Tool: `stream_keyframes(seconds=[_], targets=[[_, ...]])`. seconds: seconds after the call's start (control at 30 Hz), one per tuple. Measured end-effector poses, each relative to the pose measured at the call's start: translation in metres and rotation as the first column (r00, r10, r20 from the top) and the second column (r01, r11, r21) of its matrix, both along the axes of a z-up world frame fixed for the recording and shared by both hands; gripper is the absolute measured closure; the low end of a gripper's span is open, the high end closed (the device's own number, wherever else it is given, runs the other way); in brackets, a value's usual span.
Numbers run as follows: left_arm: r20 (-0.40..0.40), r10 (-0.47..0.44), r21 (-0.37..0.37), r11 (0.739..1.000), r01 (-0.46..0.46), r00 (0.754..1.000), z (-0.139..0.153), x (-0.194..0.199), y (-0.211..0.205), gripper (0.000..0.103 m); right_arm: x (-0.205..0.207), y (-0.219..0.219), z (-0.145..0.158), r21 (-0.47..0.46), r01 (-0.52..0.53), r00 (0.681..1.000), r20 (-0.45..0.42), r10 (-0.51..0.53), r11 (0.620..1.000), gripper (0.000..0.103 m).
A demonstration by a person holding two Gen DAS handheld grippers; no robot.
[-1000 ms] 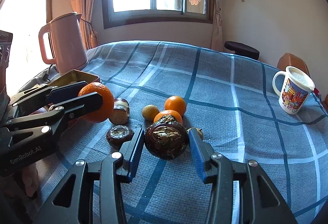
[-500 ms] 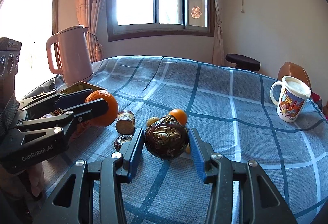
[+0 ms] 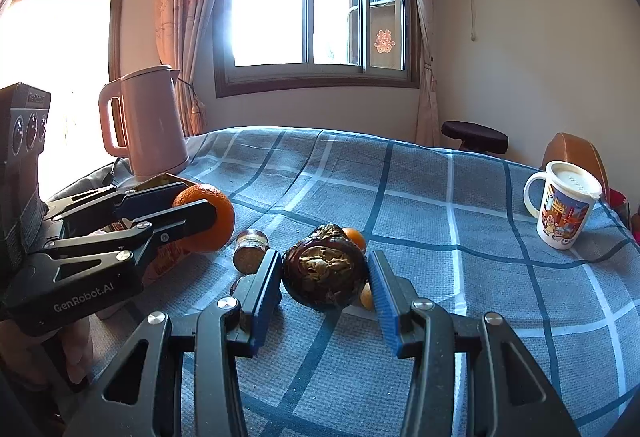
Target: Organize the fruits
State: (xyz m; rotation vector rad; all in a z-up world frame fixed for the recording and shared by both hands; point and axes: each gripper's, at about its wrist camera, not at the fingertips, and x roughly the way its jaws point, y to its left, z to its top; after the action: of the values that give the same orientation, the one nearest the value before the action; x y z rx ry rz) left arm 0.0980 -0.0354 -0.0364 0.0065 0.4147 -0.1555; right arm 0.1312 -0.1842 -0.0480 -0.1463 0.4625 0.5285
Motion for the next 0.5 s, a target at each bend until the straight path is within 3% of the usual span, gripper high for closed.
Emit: stream_keyframes(seconds=[0.5], targets=[[0.042,0.002,0.014,1.0,-0.003,0.999,0.003,-0.007,-0.003,0.064,-0.011,-0.006,0.005,0.035,-0.009,0.998,0.064,0.007,0.999,0.056]])
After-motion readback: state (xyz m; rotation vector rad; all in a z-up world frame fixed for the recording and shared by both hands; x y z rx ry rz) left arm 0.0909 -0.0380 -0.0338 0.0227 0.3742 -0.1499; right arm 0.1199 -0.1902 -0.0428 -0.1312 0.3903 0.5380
